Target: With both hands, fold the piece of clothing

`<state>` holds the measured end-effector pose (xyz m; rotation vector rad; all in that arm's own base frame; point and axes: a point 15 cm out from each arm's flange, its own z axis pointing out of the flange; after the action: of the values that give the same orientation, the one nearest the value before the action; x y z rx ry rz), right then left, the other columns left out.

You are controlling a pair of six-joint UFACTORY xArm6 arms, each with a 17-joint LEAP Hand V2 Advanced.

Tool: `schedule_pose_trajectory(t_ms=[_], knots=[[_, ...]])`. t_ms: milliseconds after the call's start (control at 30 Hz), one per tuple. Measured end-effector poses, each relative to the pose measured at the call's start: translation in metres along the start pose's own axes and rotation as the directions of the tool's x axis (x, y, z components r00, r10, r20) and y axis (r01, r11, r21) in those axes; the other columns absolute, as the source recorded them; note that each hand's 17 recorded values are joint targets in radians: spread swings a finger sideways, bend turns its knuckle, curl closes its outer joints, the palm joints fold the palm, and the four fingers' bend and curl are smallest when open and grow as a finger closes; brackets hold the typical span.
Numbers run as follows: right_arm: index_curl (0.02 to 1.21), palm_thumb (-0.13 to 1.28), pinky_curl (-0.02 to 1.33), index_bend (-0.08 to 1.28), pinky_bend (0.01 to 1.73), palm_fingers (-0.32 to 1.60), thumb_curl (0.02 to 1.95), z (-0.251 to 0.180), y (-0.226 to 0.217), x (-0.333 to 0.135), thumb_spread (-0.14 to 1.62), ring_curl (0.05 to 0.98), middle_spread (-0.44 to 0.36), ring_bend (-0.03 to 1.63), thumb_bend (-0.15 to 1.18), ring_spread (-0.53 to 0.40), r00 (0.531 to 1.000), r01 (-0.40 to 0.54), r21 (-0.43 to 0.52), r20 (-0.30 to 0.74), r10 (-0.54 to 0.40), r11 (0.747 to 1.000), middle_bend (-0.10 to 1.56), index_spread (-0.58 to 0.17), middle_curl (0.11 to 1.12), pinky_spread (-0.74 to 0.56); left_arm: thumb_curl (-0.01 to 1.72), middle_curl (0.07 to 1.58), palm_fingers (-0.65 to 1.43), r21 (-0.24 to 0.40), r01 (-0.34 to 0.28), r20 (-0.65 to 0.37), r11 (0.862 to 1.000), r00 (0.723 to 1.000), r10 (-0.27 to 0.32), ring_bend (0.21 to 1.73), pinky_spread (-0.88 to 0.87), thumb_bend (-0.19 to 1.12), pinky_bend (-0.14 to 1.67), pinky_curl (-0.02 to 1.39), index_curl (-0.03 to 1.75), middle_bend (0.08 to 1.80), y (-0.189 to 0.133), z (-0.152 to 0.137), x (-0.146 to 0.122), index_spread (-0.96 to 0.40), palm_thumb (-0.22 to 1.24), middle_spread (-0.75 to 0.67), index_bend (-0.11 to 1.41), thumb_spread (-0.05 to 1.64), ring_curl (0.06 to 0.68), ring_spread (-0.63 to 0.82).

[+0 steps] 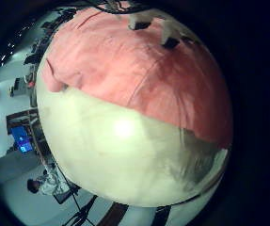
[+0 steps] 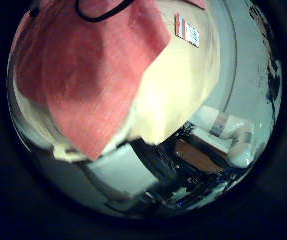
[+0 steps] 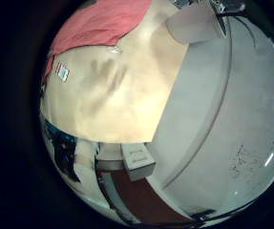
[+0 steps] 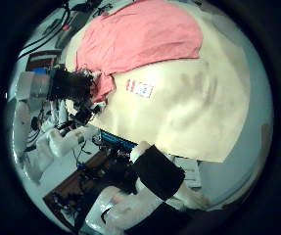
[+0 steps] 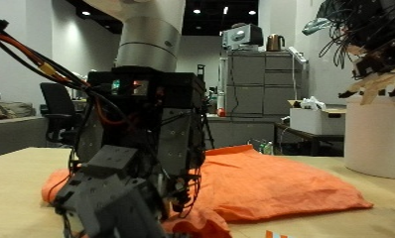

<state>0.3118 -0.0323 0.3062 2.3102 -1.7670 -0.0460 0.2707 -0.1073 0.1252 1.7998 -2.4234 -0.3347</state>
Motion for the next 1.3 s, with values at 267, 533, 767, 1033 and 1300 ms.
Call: schedule_pose_trajectory(t_ms=[267,533,767,1033,1300], knots=[[0.23,0.4,0.39,0.32,0.52,-0.01,0.23,-0.012,-0.004,-0.018,1.36,0.401,0.315,0.39,-0.01,0.091,0.997,0.075,0.015,-0.019,-0.074,0.997,0.68,-0.203,0.47,0.1,0.5,0.6,1.15,-0.071,-0.005,0.012,0.997,1.0,0.006,0.76,-0.53,0.14,0.73,0.44,0.38,0.82,0.016,-0.01,-0.007,-0.3,0.74,-0.39,0.27,1.06,0.349,-0.45],[0.25,0.4,0.33,0.21,0.47,0.19,0.24,0.01,-0.004,-0.032,1.34,0.295,0.237,0.47,-0.01,0.206,0.984,0.176,-0.03,-0.009,-0.176,0.984,0.45,-0.188,0.37,0.02,0.63,0.61,1.2,-0.034,0.028,0.064,0.999,0.998,-0.026,0.84,-0.68,0.16,0.89,0.51,0.51,0.91,0.022,-0.028,-0.042,-0.48,0.78,-0.5,0.44,1.09,0.389,-0.56],[0.28,0.39,0.3,0.18,0.4,0.19,0.26,0.054,-0.021,-0.034,1.3,0.303,0.124,0.49,-0.02,0.137,0.977,0.211,-0.093,0.001,-0.212,0.973,0.38,-0.194,0.36,0.03,0.72,0.62,1.16,-0.027,0.026,0.064,0.999,0.998,-0.024,0.88,-0.71,0.13,0.92,0.52,0.58,0.96,0.032,-0.05,-0.059,-0.54,0.76,-0.52,0.47,1.08,0.415,-0.57],[0.28,0.39,0.3,0.16,0.42,0.19,0.27,0.085,-0.066,-0.037,1.21,0.298,0.067,0.51,-0.01,0.073,0.972,0.236,-0.027,-0.017,-0.236,0.971,0.31,-0.208,0.34,0.02,0.83,0.61,1.14,-0.04,0.021,0.064,0.999,0.998,-0.019,0.9,-0.71,0.12,0.94,0.53,0.65,0.99,0.039,-0.054,-0.064,-0.58,0.74,-0.52,0.46,1.07,0.428,-0.57],[0.29,0.47,0.29,0.18,0.4,0.23,0.3,0.151,-0.067,-0.061,1.12,0.29,0.032,0.51,-0.02,0.03,0.959,0.284,-0.108,0.015,-0.285,0.953,0.3,-0.208,0.35,0.01,0.92,0.6,1.14,-0.043,0.015,0.063,0.999,0.998,-0.012,0.89,-0.72,0.1,0.95,0.53,0.7,1.0,0.039,-0.054,-0.066,-0.59,0.72,-0.52,0.44,1.07,0.43,-0.57]])
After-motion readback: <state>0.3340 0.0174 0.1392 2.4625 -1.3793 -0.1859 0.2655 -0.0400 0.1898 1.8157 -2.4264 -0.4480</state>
